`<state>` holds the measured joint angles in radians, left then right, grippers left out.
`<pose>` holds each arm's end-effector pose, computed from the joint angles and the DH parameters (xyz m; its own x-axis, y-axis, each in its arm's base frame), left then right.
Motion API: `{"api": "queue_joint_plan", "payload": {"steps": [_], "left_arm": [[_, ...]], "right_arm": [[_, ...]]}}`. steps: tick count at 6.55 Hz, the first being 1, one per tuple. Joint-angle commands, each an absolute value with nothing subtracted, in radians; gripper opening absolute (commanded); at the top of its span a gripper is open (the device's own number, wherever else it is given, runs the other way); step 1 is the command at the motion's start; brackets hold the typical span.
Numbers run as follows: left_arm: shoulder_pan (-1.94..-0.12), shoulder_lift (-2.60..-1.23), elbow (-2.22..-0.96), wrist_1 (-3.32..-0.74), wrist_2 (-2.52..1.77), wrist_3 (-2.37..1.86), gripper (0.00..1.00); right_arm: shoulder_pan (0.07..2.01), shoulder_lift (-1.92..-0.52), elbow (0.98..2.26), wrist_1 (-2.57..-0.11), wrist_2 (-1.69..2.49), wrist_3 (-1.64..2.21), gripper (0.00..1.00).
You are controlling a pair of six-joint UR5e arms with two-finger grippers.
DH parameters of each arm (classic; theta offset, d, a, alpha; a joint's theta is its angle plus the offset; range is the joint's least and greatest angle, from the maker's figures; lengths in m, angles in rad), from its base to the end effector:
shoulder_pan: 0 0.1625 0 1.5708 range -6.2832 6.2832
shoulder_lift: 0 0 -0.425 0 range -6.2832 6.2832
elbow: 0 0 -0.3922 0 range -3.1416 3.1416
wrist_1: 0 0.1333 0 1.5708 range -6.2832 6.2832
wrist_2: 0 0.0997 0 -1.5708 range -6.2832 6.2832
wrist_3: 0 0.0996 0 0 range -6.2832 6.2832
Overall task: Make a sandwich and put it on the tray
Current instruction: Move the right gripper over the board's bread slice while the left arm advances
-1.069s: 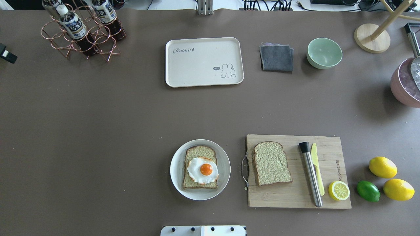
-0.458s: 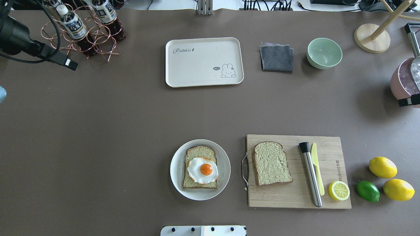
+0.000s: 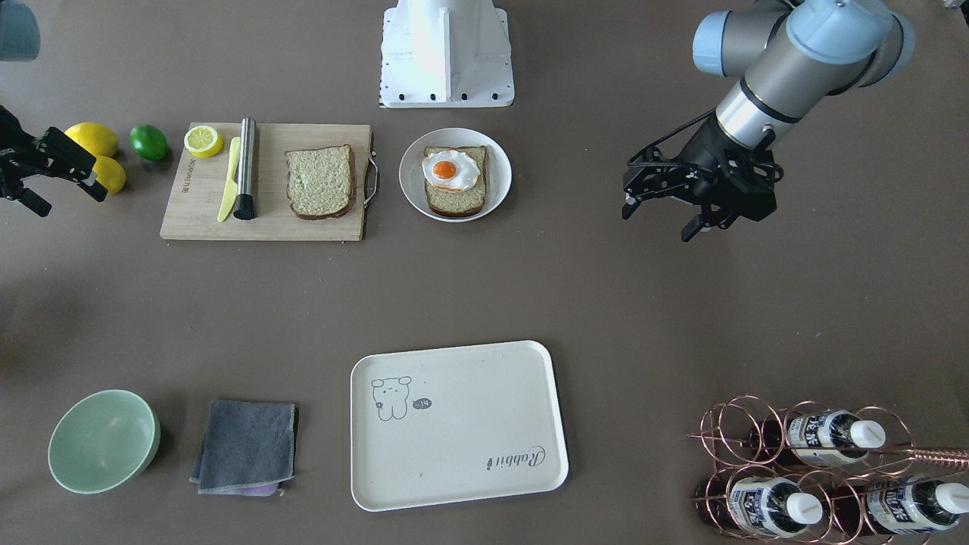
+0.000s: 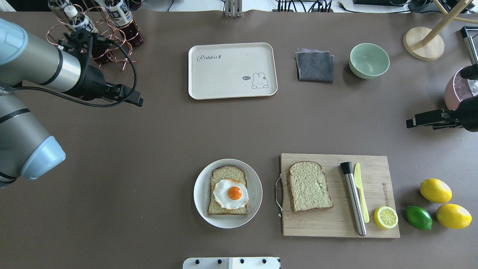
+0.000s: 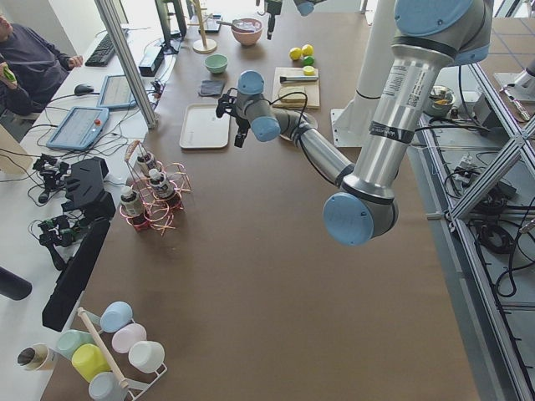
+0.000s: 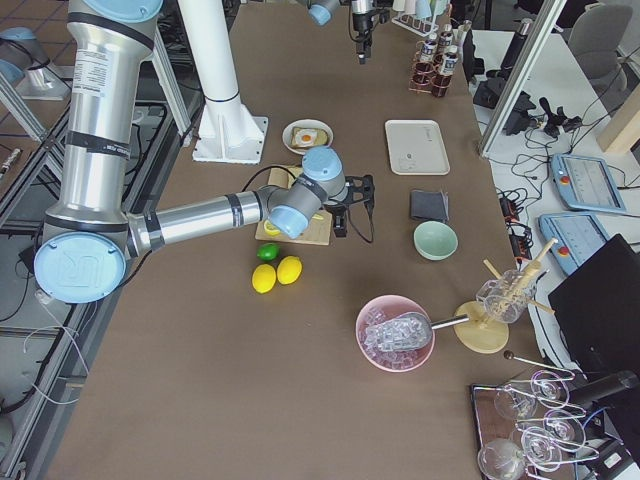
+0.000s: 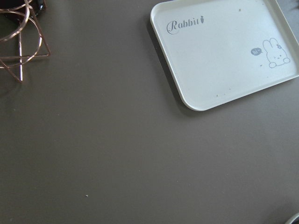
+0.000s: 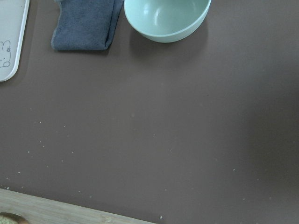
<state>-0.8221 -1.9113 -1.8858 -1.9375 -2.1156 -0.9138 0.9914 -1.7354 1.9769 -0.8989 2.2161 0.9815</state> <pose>0.3333 -0.4787 0.2834 0.4799 0.2509 -0.8407 0.0410 0.9508 0.3071 -0.1768 -0.4043 0.4577 0.5048 -0.0394 0.8623 -0.1531 0.9790 0.1344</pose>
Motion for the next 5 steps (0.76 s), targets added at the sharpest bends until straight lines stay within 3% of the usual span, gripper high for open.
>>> {"api": "queue_joint_plan", "payload": {"steps": [1, 5], "left_arm": [[-0.667, -1.947, -1.897, -1.939, -1.957, -1.021, 0.98], [-0.551, -1.991, -1.901, -1.94, -1.839, -1.117, 0.98]], "right_arm": [[0.858, -1.735, 2.064, -0.965, 2.145, 1.075, 1.0], [0.532, -1.714, 2.115, -0.966, 1.91, 1.297, 0.99]]}}
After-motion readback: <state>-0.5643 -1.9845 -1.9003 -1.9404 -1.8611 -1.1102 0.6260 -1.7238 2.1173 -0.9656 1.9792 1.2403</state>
